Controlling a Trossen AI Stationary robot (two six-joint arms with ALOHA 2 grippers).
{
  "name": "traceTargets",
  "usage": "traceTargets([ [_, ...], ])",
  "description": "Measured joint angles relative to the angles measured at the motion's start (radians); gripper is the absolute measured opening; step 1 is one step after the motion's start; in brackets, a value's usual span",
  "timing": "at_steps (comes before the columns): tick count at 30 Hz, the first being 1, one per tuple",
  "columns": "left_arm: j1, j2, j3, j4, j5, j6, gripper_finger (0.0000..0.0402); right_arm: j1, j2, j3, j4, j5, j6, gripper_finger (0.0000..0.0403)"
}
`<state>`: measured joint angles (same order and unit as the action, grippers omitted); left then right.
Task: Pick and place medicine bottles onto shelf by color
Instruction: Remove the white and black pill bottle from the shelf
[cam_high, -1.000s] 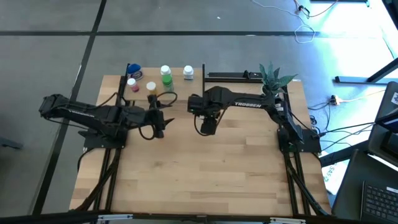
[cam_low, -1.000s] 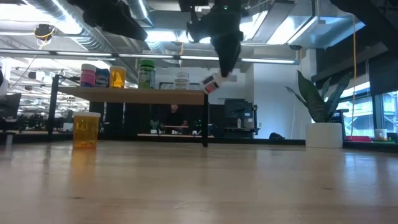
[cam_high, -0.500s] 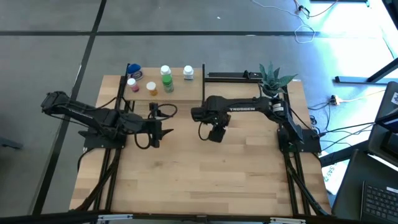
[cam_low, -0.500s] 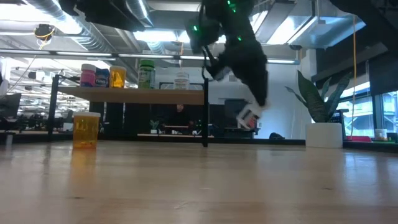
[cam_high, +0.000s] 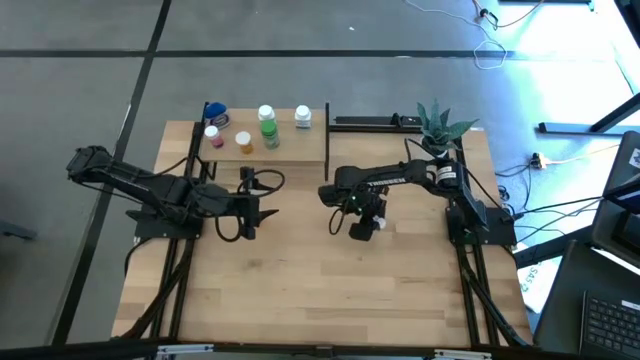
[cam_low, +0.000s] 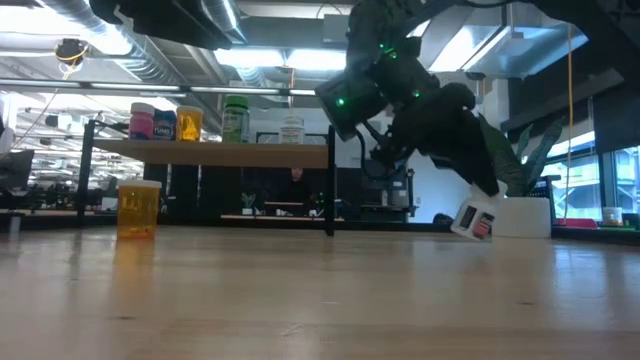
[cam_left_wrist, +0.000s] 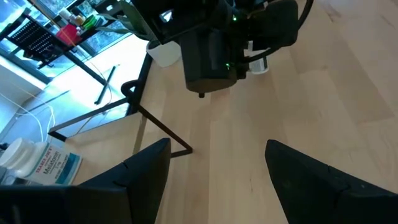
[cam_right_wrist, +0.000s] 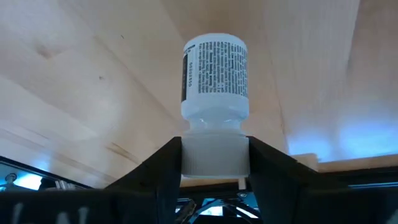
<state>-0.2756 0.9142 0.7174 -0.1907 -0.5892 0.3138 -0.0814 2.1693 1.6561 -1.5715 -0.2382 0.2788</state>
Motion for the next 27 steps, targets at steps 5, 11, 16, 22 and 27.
traceTargets([
  [5,0.0,0.0,0.0,-0.001,0.0,0.0,0.0257,0.0,0.0,-0.002,0.0,0.025,-0.002,0.0167],
  [11,0.0,0.0,0.0,-0.003,0.0,0.0,0.0257,0.0,0.0,-0.002,0.001,0.035,-0.003,0.0167],
  [16,0.0,0.0,0.0,-0.003,0.0,0.0,0.0257,0.0,0.0,-0.002,0.012,0.035,-0.011,0.0167],
  [22,0.0,0.0,0.0,-0.004,0.0,0.0,0.0257,0.0,0.0,-0.002,0.016,0.035,-0.021,0.0167],
  [27,0.0,0.0,0.0,-0.004,0.0,0.0,0.0257,0.0,0.0,-0.002,0.016,0.035,-0.026,0.0173],
])
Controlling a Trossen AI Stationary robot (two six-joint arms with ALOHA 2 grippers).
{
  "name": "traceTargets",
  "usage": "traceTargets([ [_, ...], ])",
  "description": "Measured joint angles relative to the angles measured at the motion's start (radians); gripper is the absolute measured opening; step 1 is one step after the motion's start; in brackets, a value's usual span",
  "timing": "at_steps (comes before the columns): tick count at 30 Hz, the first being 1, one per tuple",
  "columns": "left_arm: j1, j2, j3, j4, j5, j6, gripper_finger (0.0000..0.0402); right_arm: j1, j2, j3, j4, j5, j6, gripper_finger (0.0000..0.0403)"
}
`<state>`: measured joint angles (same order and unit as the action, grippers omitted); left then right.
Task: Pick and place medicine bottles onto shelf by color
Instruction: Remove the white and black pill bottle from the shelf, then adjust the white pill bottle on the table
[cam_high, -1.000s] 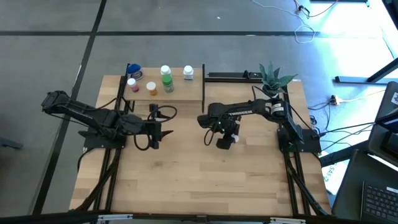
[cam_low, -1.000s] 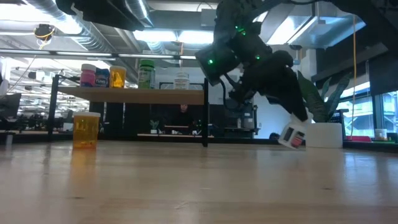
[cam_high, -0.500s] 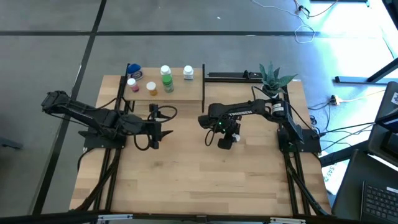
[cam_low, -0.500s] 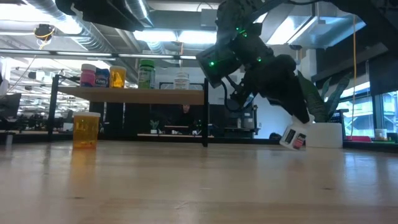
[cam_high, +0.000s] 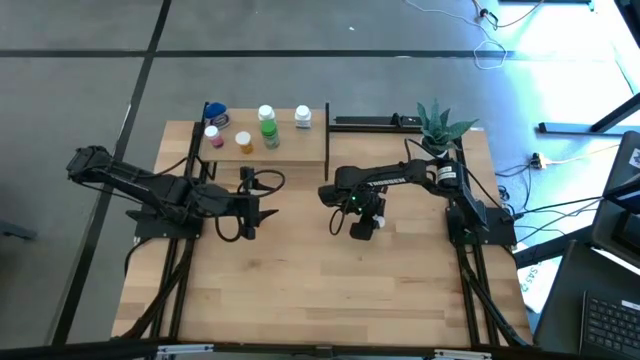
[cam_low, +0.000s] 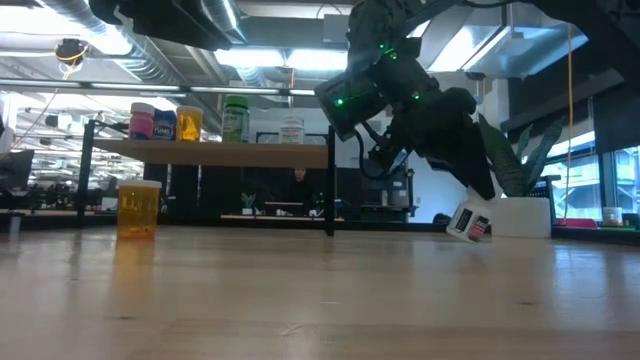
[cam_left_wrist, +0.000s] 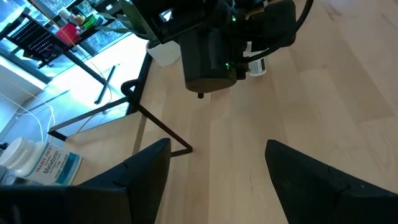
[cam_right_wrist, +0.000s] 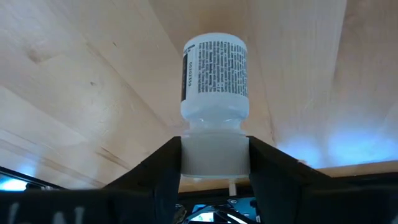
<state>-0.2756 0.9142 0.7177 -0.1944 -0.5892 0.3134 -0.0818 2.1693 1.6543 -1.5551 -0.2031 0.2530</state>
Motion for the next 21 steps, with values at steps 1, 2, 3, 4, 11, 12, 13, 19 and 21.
traceTargets([
  [1,0.0,0.0,0.0,0.0,0.0,0.0,0.0257,0.0,0.0,0.0,0.0,0.0,0.0,0.0177],
  [2,0.0,0.0,0.0,0.0,0.0,0.0,0.0257,0.0,0.0,0.0,0.0,0.0,-0.001,0.0182],
  [3,0.0,0.0,0.0,0.0,0.0,0.0,0.0257,0.001,0.0,0.0,0.001,0.0,-0.001,0.0187],
  [4,0.0,0.0,0.0,-0.001,0.0,0.0,0.0257,0.001,0.0,0.0,0.002,0.0,-0.002,0.0192],
  [11,0.0,0.0,0.0,-0.009,0.0,0.0,0.0257,0.001,0.0,0.0,0.011,0.0,-0.002,0.0218],
  [12,0.0,0.0,0.0,-0.009,0.0,0.0,0.0257,0.001,0.0,0.0,0.011,0.0,-0.002,0.0219],
  [13,0.0,0.0,0.0,-0.009,0.0,0.0,0.0257,0.001,0.0,0.0,0.011,0.0,-0.002,0.0219],
  [19,0.0,0.0,0.0,-0.009,0.0,-0.023,0.0257,0.001,0.0,0.0,0.011,0.0,-0.008,0.022],
  [21,0.0,0.0,0.001,-0.018,0.0,-0.041,0.0257,0.001,-0.003,0.0,0.012,0.004,-0.016,0.022],
])
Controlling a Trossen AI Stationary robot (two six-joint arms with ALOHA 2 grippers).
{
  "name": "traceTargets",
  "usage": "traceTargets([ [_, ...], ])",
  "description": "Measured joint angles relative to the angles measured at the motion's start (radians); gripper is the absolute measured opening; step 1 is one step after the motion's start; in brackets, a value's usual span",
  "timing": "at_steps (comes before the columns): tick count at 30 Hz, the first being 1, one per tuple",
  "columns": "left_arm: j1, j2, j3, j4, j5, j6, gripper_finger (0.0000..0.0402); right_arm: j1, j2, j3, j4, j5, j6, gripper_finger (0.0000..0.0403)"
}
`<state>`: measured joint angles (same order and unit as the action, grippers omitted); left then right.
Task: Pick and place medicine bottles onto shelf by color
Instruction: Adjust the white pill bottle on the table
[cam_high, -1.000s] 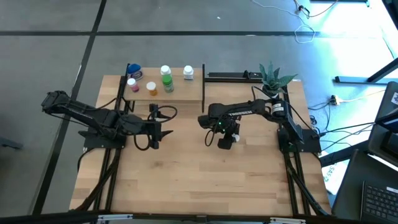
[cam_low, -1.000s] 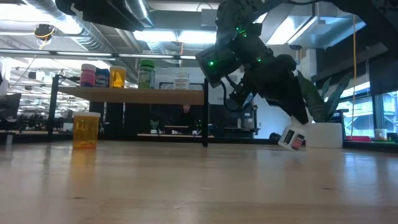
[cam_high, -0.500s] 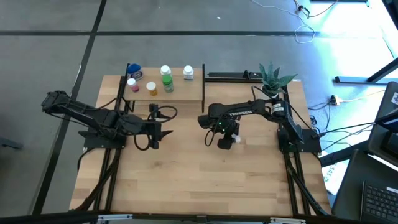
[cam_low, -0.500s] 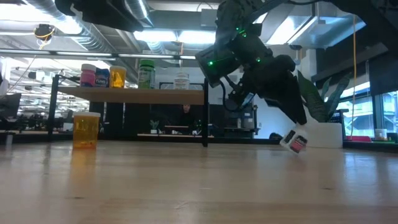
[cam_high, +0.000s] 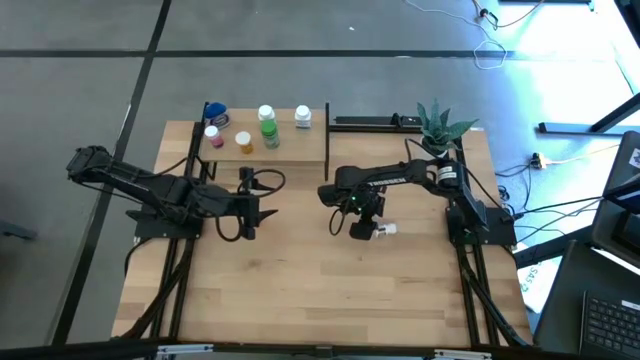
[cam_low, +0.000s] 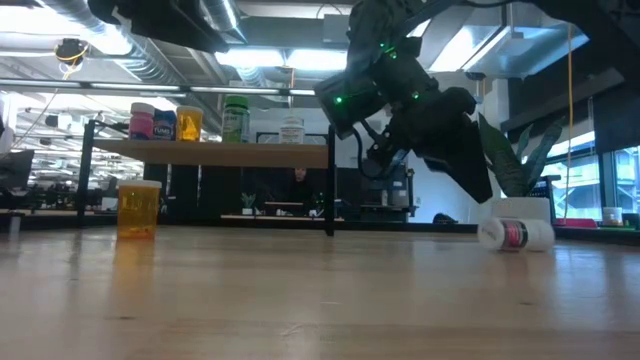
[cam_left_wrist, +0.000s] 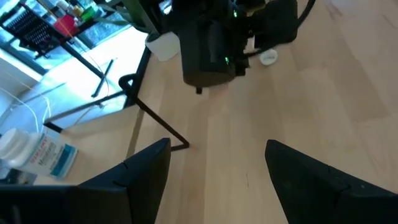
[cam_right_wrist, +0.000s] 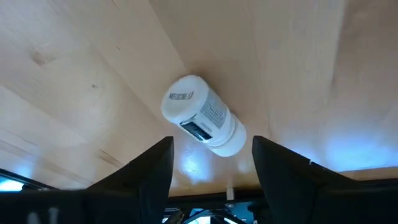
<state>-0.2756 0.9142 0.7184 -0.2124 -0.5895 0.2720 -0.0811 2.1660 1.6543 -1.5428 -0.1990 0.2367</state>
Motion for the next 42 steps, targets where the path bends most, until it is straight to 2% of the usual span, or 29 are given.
traceTargets([
  [2,0.0,0.0,0.0,-0.023,0.0,-0.013,0.0257,0.004,-0.008,0.0,0.007,0.024,-0.003,0.022],
  [6,0.0,0.0,0.0,-0.05,0.0,-0.059,0.0257,0.025,-0.05,0.001,0.033,0.153,0.017,0.022],
  [10,0.0,0.0,0.0,-0.046,0.0,-0.061,0.0257,0.05,-0.126,0.001,0.08,0.217,0.04,0.022],
  [14,0.0,0.007,0.0,0.021,-0.001,-0.061,0.0257,0.081,-0.209,0.001,0.139,0.269,0.047,0.022],
  [20,0.023,0.083,0.003,0.152,0.0,-0.033,0.0257,0.128,-0.342,0.001,0.214,0.339,0.049,0.022],
  [29,0.049,0.278,0.051,0.277,0.035,-0.034,0.0257,0.2,-0.495,0.001,0.274,0.451,0.047,0.022],
  [33,0.047,0.389,0.089,0.365,0.045,-0.036,0.0257,0.23,-0.549,0.001,0.288,0.471,0.042,0.022],
  [36,0.051,0.469,0.11,0.436,0.103,-0.041,0.0257,0.249,-0.592,0.001,0.292,0.477,0.035,0.022],
  [42,0.069,0.602,0.16,0.489,0.148,-0.109,0.0257,0.288,-0.665,0.001,0.314,0.478,-0.008,0.022],
])
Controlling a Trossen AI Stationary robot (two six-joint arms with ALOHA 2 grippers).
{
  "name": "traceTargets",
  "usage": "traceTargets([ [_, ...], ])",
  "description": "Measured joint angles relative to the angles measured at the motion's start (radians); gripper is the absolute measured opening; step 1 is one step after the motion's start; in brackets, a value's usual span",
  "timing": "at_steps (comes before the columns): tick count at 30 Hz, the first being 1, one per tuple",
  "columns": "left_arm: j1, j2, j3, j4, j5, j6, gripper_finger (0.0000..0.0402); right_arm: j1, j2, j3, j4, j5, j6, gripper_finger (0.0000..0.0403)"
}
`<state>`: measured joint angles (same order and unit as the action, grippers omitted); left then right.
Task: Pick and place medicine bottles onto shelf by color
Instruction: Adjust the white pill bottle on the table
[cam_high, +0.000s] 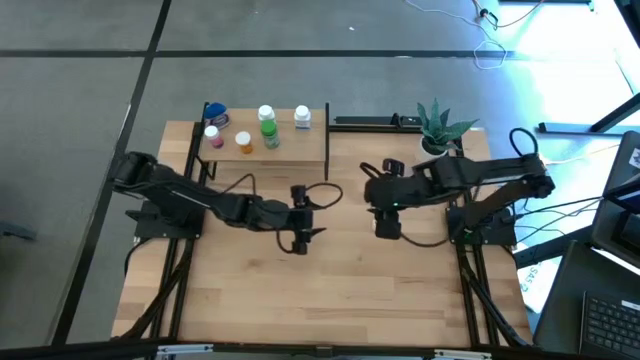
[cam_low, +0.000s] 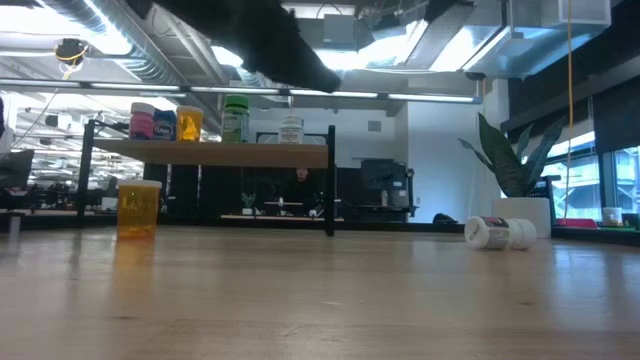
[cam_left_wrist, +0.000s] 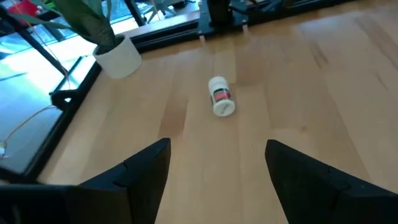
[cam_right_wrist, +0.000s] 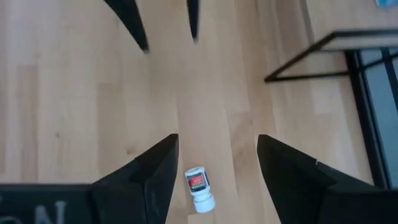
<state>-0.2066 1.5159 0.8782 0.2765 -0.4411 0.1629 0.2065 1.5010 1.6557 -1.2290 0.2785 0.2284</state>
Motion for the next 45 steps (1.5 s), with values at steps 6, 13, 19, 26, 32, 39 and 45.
traceTargets([
  [6,0.002,0.127,0.011,0.204,0.003,0.0,0.0257,0.038,-0.027,0.0,0.03,-0.056,-0.066,0.022],
  [13,0.007,0.23,0.011,0.331,0.006,0.004,0.0257,0.064,-0.026,0.0,0.036,-0.072,-0.11,0.022],
  [19,0.03,0.318,0.011,0.438,0.083,0.005,0.0257,0.065,-0.026,0.0,0.036,-0.07,-0.115,0.022],
  [26,0.052,0.401,0.011,0.542,0.096,0.004,0.0257,0.065,-0.026,0.0,0.034,-0.07,-0.128,0.022],
  [32,0.05,0.426,0.011,0.594,0.096,0.0,0.0257,0.064,-0.026,-0.023,-0.071,-0.071,-0.099,0.022],
  [39,0.032,0.426,0.011,0.592,0.095,-0.004,0.0257,0.058,-0.037,-0.26,-0.057,-0.1,0.045,0.022],
  [45,-0.002,0.426,0.01,0.588,0.095,-0.003,0.0257,0.034,-0.063,-0.501,0.085,-0.165,0.151,0.022],
])
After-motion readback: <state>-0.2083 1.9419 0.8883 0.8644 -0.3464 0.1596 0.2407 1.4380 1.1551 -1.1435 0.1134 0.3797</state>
